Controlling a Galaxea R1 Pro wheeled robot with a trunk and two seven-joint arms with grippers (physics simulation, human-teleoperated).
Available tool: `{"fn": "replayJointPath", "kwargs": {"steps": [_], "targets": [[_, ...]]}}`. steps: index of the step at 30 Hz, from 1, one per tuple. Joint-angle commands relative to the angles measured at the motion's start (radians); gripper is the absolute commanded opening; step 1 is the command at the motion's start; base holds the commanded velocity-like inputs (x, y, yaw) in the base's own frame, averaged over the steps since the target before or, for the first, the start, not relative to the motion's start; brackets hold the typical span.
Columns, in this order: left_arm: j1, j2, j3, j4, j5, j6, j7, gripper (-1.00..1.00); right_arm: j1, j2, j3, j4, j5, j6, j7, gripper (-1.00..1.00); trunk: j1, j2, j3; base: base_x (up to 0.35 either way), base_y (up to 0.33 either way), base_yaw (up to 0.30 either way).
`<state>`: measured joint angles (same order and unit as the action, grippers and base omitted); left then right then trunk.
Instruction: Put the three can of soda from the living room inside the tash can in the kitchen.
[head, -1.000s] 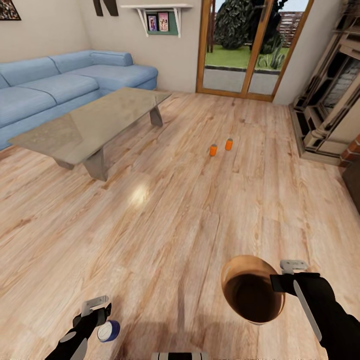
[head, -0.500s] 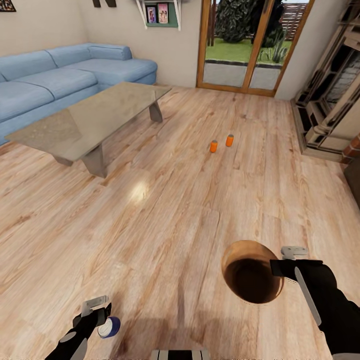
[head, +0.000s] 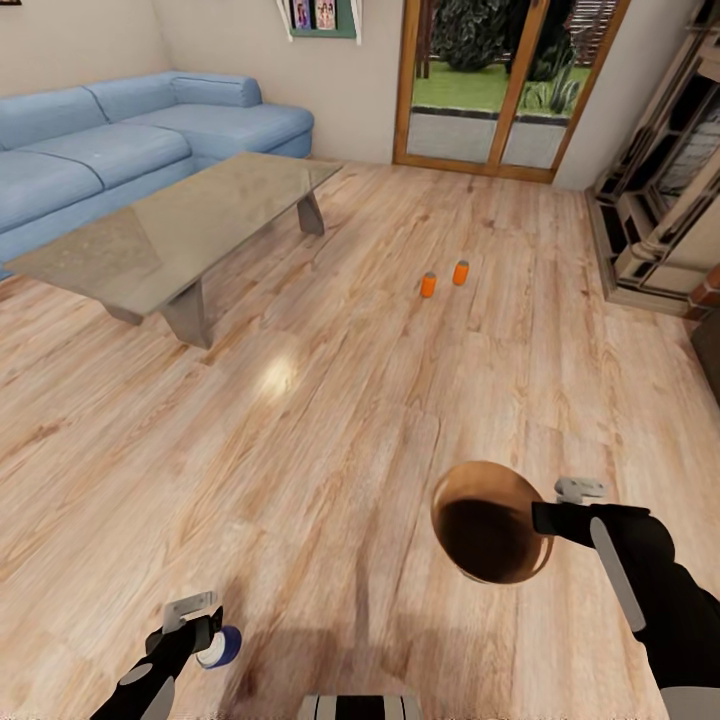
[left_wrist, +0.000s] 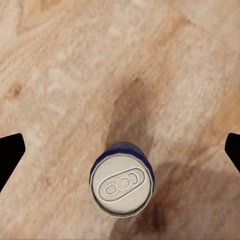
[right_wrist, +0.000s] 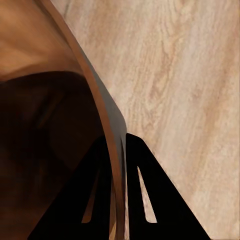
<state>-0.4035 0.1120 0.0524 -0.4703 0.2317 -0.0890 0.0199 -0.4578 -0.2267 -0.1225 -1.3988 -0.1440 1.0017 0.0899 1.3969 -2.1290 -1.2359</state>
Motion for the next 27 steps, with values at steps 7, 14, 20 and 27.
{"fn": "replayJointPath", "kwargs": {"steps": [7, 14, 20, 27], "targets": [[0.0, 0.0, 0.0, 0.001, 0.0, 0.0, 0.0, 1.0, -0.001, 0.001, 0.0, 0.0, -0.024, 0.0, 0.005, -1.0, 0.0, 0.0, -0.011, 0.0, 0.0, 0.0], [0.0, 0.0, 0.0, 0.0, 0.0, 0.0, 0.0, 1.0, -0.001, 0.001, 0.0, 0.0, -0.026, 0.0, 0.005, -1.0, 0.0, 0.0, -0.023, 0.0, 0.0, 0.0], [0.0, 0.0, 0.0, 0.001, 0.0, 0.0, 0.0, 1.0, -0.001, 0.001, 0.0, 0.0, -0.026, 0.0, 0.005, -1.0, 0.0, 0.0, -0.032, 0.0, 0.0, 0.0], [0.0, 0.0, 0.0, 0.001, 0.0, 0.0, 0.0, 1.0, -0.001, 0.001, 0.0, 0.0, -0.026, 0.0, 0.005, -1.0, 0.0, 0.0, -0.044, 0.0, 0.0, 0.0]]}}
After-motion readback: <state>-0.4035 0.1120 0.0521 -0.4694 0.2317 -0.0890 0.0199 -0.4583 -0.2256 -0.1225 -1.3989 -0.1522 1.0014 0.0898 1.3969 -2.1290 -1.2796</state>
